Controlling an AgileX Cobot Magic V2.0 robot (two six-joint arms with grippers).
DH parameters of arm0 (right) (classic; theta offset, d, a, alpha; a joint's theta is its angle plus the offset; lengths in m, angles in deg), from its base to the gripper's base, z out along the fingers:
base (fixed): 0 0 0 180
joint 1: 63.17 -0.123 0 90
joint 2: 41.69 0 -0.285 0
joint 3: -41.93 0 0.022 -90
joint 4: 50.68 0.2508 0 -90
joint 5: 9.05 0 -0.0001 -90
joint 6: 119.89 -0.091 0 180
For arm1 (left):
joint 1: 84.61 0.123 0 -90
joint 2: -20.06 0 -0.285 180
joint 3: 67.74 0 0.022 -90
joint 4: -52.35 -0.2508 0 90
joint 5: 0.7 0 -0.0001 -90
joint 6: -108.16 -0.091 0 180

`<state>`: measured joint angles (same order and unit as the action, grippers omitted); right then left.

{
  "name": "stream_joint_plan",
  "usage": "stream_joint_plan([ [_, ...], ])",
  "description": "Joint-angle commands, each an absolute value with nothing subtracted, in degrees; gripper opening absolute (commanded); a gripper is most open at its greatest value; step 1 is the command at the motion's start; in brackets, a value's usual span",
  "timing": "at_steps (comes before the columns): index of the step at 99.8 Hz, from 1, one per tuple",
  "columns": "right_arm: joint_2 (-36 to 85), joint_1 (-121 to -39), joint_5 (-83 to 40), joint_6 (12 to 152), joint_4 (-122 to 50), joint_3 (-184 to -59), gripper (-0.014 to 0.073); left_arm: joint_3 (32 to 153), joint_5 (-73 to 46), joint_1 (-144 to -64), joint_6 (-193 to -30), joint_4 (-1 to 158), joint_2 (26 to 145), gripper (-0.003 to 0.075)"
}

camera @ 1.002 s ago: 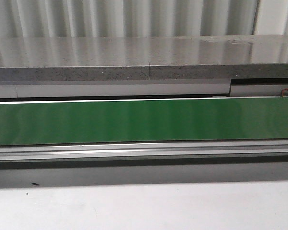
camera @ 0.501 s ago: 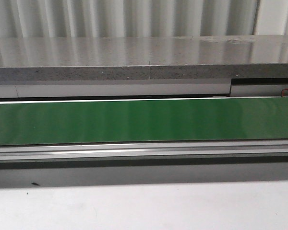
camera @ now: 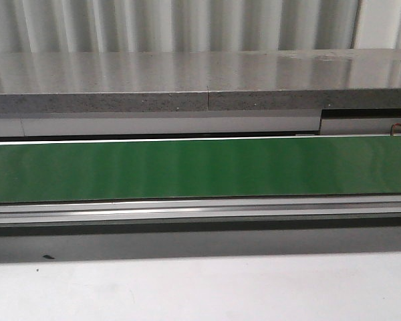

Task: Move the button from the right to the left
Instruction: 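Close the right gripper on the yellow-capped button's black body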

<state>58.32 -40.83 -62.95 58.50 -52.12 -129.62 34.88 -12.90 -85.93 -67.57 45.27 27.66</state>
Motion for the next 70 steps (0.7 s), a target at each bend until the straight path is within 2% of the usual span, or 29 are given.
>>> stream_joint_plan([
  [1,58.8,-40.0,-62.2,60.1,-52.7,-132.2,0.0527,32.6,-8.5,-86.4,-67.6,45.7,25.7,-0.0021],
  [70,76.4,-40.0,-59.3,61.7,-52.8,-138.6,0.0522,32.6,-8.5,-86.4,-67.6,45.7,25.7,-0.0021],
])
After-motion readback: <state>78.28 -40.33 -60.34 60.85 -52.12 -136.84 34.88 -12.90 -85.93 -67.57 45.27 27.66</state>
